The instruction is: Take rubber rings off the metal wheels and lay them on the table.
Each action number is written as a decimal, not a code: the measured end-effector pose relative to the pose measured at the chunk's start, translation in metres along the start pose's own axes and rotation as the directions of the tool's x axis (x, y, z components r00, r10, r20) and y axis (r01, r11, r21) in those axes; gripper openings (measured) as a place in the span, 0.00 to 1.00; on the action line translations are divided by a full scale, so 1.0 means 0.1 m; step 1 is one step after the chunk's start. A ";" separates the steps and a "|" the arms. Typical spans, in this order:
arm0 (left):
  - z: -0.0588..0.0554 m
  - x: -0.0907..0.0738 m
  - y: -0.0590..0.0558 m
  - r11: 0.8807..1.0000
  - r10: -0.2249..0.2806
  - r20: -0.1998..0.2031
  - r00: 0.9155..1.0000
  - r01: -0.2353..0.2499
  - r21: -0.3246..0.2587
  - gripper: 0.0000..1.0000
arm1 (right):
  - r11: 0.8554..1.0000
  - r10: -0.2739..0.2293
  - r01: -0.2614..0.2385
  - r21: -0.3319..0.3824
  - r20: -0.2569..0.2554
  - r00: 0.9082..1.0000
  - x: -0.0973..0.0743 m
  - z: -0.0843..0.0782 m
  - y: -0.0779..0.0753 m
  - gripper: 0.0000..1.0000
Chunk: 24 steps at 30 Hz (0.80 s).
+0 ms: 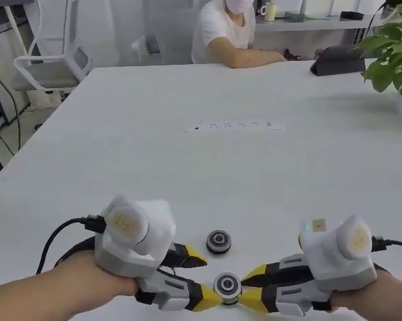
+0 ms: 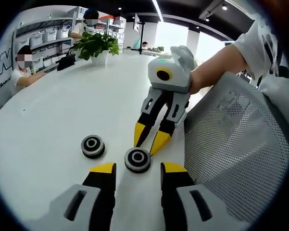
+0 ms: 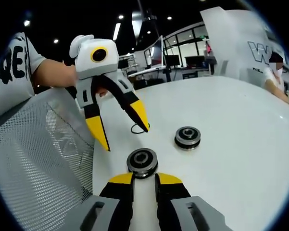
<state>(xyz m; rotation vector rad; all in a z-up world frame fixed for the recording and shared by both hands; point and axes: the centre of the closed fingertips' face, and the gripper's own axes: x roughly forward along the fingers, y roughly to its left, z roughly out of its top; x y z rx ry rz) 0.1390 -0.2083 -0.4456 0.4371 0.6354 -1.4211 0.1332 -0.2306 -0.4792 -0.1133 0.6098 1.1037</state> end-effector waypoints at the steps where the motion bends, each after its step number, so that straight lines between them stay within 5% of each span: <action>1: 0.00 0.01 -0.01 1.000 -0.003 -0.002 1.000 0.003 0.005 0.31 | 1.000 -0.001 0.001 -0.002 -0.002 1.000 0.00 0.00 0.00 0.13; 13: 0.02 0.20 -0.07 0.999 -0.027 -0.021 0.999 0.028 0.039 0.19 | 1.000 -0.004 0.004 0.004 0.007 1.000 -0.01 0.00 0.01 0.11; 24: -0.01 0.24 -0.02 0.999 0.001 -0.016 1.000 0.000 0.051 0.13 | 1.000 -0.010 0.010 0.001 0.010 1.000 -0.01 -0.01 -0.01 0.09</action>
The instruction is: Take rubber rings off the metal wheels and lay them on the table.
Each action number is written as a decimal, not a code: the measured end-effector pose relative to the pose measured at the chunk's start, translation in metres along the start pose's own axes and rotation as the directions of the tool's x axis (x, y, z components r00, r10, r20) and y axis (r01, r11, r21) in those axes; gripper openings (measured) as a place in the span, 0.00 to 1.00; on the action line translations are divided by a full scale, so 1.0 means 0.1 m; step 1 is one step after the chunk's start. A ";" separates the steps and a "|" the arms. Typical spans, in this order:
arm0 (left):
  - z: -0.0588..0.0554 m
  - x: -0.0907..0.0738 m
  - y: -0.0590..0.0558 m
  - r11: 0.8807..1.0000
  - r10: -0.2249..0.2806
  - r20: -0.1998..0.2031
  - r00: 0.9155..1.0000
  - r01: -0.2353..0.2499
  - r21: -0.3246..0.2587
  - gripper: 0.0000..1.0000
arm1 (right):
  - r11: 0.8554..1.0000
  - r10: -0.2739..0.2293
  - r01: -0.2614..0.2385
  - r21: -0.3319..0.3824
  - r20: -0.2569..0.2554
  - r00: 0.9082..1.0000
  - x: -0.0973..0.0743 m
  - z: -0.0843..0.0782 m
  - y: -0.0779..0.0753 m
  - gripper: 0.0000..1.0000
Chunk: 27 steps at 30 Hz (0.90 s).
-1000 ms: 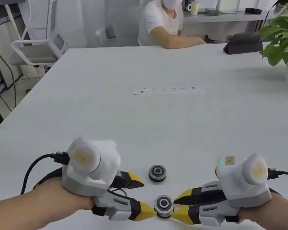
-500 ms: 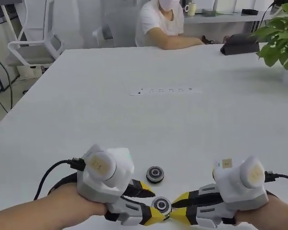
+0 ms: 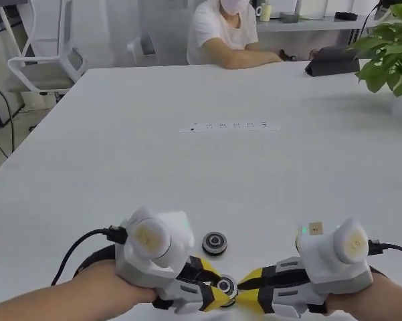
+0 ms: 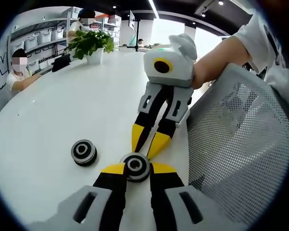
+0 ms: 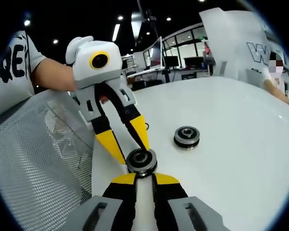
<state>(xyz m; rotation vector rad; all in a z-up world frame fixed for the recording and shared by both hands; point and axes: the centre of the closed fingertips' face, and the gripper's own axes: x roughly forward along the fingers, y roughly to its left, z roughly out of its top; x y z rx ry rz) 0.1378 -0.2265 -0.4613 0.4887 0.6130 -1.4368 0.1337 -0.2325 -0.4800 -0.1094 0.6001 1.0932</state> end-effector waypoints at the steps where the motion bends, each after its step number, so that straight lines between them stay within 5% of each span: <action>1: 0.00 0.01 0.00 1.000 0.007 0.003 1.000 -0.007 0.008 0.13 | 1.000 0.000 0.000 0.001 0.001 1.000 0.00 0.00 0.00 0.09; 6: 0.00 0.01 0.04 0.997 0.043 0.000 0.999 -0.043 0.060 0.07 | 1.000 -0.003 0.003 -0.006 -0.009 1.000 0.01 -0.01 0.00 0.07; 19: -0.01 0.01 0.04 0.996 0.074 0.037 0.997 -0.076 0.047 0.07 | 1.000 -0.017 0.018 0.007 -0.045 0.999 0.01 -0.02 -0.01 0.01; 27: 0.02 0.02 0.04 0.995 0.088 0.045 0.995 -0.091 0.047 0.07 | 0.985 -0.021 0.020 0.170 0.001 1.000 -0.04 -0.02 -0.06 0.00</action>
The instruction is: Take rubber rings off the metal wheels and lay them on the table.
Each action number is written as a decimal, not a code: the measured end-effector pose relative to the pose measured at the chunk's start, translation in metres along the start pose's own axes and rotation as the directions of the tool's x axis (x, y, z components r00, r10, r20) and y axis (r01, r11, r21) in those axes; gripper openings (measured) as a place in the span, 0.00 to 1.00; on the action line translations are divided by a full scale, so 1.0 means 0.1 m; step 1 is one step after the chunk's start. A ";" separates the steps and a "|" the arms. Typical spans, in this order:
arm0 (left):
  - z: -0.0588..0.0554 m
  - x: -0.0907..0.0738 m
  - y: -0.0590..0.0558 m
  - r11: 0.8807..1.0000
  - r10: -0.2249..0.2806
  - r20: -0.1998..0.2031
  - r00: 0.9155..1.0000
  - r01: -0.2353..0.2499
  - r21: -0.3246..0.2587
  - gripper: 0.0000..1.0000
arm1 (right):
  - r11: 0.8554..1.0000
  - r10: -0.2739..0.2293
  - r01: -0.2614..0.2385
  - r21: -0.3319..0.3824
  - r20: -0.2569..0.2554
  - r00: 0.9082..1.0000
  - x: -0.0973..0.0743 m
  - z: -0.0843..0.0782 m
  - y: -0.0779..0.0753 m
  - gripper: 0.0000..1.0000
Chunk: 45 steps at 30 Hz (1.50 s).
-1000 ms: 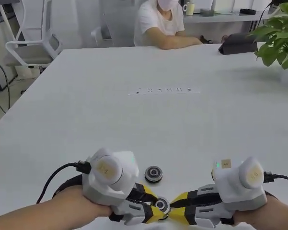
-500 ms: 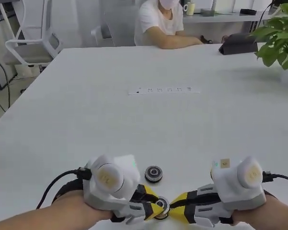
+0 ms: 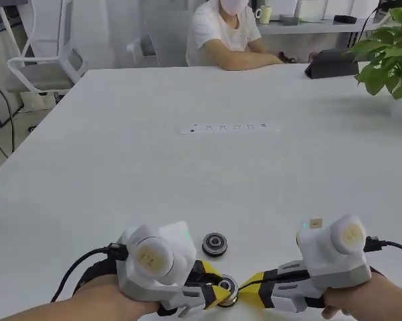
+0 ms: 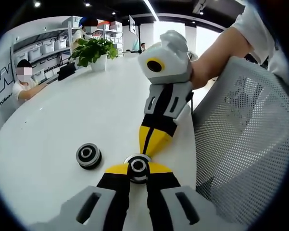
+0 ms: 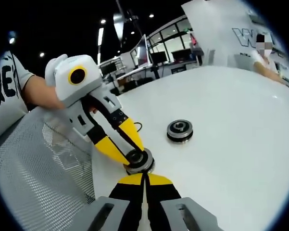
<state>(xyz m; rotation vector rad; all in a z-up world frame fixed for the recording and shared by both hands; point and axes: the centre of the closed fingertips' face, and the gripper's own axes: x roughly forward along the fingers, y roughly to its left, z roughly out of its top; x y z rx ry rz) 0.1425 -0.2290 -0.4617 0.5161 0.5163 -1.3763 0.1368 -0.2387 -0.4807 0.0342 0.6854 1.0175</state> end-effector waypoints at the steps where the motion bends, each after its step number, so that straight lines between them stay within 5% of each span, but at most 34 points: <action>1: 0.00 0.00 0.00 1.000 0.000 0.000 1.000 0.000 0.000 0.07 | 1.000 0.001 -0.001 0.019 0.004 1.000 -0.01 0.00 0.00 0.00; 16: 0.00 0.00 0.00 1.000 0.006 0.001 1.000 -0.006 -0.003 0.07 | 0.986 0.010 -0.024 0.164 0.090 0.996 -0.06 0.05 -0.02 0.00; 18: 0.00 0.00 0.00 1.000 0.007 0.001 1.000 -0.007 -0.003 0.07 | 0.973 0.013 -0.044 0.225 0.138 0.990 -0.08 0.13 -0.01 0.00; 45: 0.02 0.01 0.00 1.000 0.021 0.000 1.000 -0.021 -0.001 0.07 | 0.971 0.034 -0.070 0.227 0.157 0.987 -0.07 0.18 0.05 0.00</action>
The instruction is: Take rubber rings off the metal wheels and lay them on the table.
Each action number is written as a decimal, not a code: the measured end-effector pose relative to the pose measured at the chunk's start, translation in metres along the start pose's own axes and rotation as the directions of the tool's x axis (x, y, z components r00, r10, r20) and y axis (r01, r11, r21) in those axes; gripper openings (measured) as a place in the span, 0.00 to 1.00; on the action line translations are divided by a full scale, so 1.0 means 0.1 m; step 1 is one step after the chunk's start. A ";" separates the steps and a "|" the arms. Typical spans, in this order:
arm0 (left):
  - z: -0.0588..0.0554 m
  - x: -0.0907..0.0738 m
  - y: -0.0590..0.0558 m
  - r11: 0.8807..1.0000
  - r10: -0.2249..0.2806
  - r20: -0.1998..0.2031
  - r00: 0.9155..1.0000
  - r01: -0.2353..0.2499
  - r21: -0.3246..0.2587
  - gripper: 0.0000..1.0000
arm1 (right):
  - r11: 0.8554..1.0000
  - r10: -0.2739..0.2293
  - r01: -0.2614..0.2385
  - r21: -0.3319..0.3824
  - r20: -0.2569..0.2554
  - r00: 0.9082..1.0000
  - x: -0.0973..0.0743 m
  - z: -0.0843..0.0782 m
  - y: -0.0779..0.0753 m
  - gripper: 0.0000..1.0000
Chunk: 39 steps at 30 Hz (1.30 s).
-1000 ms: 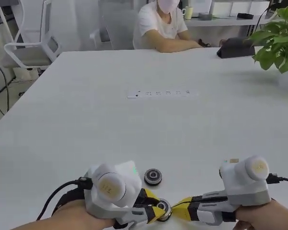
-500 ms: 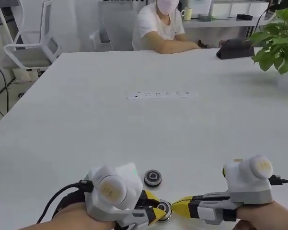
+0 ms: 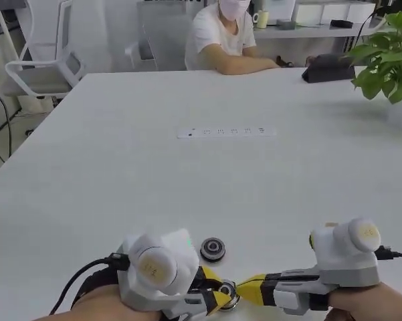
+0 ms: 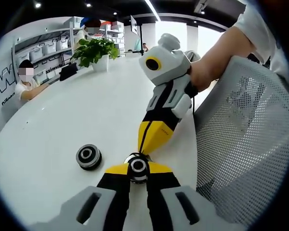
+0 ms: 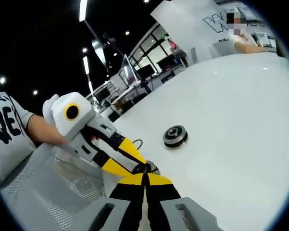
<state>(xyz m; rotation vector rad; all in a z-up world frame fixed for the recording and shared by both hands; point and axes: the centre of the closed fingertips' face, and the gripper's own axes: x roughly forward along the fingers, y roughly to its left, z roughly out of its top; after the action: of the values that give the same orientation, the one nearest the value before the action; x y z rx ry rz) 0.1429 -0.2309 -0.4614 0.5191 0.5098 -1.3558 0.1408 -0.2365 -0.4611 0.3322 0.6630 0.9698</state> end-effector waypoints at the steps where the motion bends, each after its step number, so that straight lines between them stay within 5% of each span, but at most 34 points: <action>1: 0.00 0.00 0.00 1.000 0.000 0.000 1.000 0.000 -0.001 0.07 | 1.000 0.001 -0.001 -0.003 -0.001 1.000 0.00 0.00 0.01 0.00; 24: 0.00 0.00 0.00 1.000 -0.002 0.000 1.000 0.002 -0.002 0.07 | 0.999 0.039 -0.039 -0.006 0.009 0.999 0.05 0.02 0.08 0.00; 28: 0.00 0.00 0.00 1.000 0.000 0.001 1.000 0.000 -0.001 0.07 | 0.997 0.082 -0.082 -0.014 0.023 0.996 0.07 0.06 0.16 0.00; 29: -0.01 0.00 0.00 1.000 -0.002 -0.004 1.000 0.002 -0.003 0.07 | 0.993 0.112 -0.113 -0.026 -0.006 0.994 0.07 0.02 0.25 0.00; 39: 0.00 0.02 0.01 1.000 -0.002 0.012 1.000 0.003 -0.019 0.07 | 0.997 0.060 -0.060 -0.047 0.014 0.998 0.05 0.05 0.13 0.00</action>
<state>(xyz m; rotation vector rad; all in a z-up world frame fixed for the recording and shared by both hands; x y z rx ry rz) 0.1441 -0.2322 -0.4628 0.4952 0.5134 -1.3544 0.1370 -0.2254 -0.4521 0.3201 0.6184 1.0373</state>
